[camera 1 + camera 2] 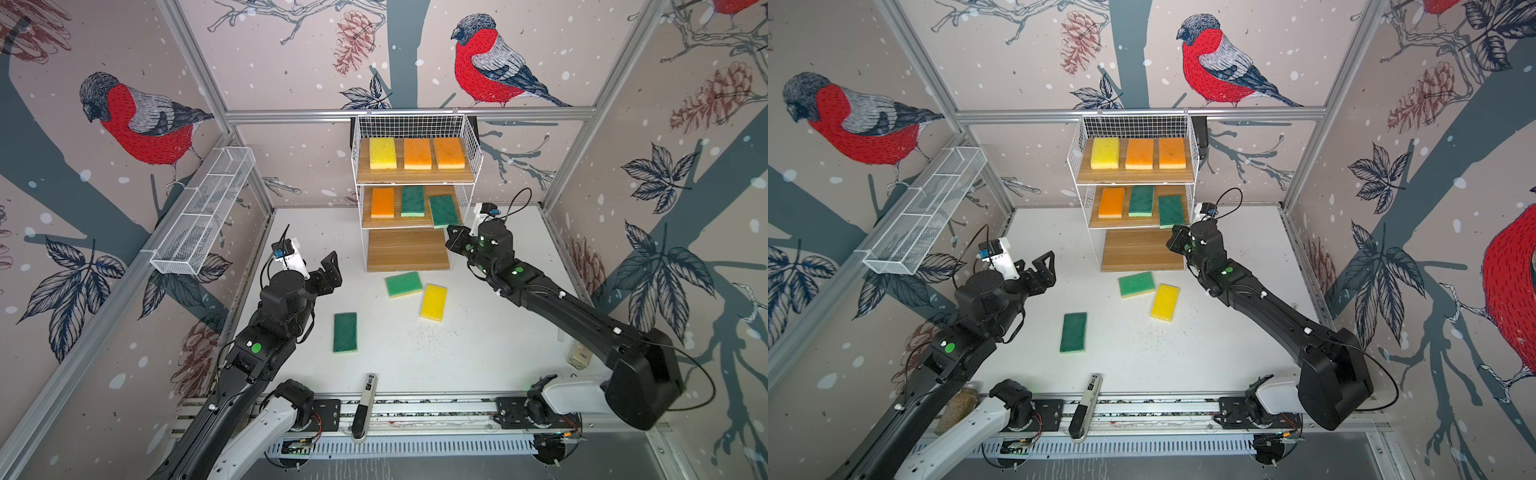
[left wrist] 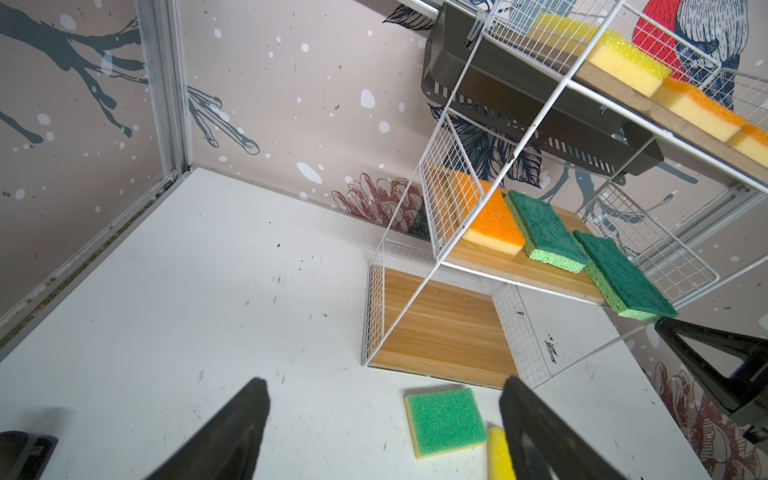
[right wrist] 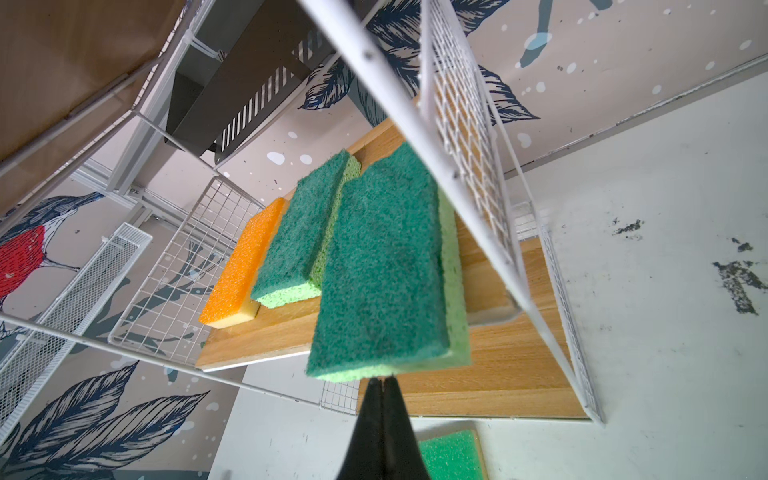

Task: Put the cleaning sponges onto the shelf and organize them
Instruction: 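Push the dark green sponge deeper onto the middle shelf with the right gripper tip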

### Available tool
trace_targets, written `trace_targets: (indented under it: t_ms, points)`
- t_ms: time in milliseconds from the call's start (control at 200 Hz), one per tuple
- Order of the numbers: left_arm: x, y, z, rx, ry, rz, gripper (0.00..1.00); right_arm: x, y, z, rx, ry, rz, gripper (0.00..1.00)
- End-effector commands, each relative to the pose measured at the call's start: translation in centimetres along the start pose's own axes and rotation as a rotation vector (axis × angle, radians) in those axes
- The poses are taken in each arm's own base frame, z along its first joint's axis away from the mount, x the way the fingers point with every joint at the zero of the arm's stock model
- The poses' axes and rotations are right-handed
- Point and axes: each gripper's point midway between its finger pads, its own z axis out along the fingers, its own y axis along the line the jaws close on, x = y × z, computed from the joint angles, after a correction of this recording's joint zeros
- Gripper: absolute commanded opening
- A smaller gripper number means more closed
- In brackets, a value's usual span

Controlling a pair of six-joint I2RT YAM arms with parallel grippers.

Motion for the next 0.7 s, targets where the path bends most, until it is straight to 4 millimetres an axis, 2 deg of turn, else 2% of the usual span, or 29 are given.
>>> trace_targets:
  t_ms: [0,695]
  points:
    - [-1.2,-0.3,-0.2,0.011,-0.043,-0.012,0.87,-1.3,0.6,0.1,-0.014,-0.051,0.015,0.03]
    - [-1.4,-0.3,-0.5,0.015,-0.052,-0.016,0.87,-1.3,1.1,1.6,-0.017,-0.06,0.016,0.02]
